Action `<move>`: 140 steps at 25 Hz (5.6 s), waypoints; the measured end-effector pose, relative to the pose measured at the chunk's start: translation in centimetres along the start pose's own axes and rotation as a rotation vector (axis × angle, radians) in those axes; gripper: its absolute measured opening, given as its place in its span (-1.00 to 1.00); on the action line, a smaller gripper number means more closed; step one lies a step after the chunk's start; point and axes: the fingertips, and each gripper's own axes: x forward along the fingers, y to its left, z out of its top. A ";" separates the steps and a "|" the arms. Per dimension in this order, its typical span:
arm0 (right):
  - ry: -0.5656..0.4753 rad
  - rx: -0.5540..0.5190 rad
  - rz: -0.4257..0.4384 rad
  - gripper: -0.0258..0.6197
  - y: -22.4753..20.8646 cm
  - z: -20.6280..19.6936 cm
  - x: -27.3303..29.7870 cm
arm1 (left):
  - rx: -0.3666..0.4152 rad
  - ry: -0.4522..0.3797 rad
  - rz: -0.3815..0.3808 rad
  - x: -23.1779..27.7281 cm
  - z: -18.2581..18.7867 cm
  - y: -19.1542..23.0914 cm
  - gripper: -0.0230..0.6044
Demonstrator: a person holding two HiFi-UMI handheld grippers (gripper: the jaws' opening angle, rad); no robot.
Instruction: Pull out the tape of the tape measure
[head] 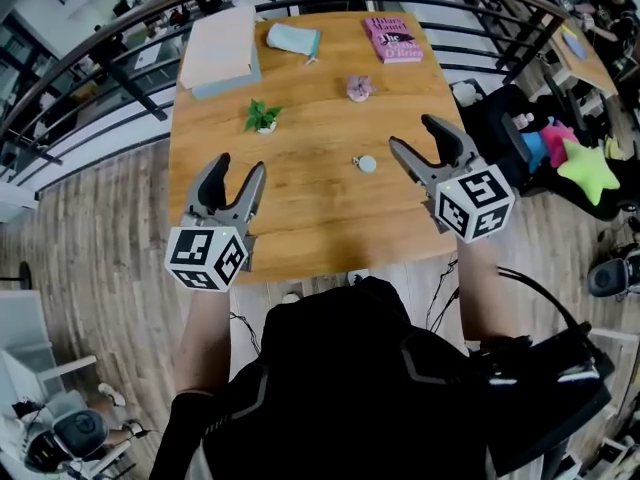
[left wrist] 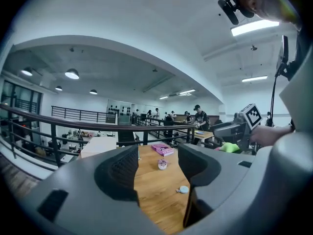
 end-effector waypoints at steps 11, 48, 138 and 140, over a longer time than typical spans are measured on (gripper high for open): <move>0.154 -0.027 0.192 -0.04 -1.6 -9.1 6.7 | -0.105 0.146 0.017 4.3 -7.1 -0.9 -0.07; 0.527 -0.175 0.451 -0.22 -1.7 -32.6 16.2 | -0.244 0.378 0.145 8.7 -20.7 -2.0 -0.12; 0.114 -0.289 0.527 -0.23 12.4 1.8 1.4 | -0.295 0.123 -0.613 1.8 1.5 -7.4 -0.81; 0.112 -0.286 0.527 -0.23 12.2 1.7 1.5 | -0.302 0.116 -0.592 1.3 1.6 -6.3 -0.81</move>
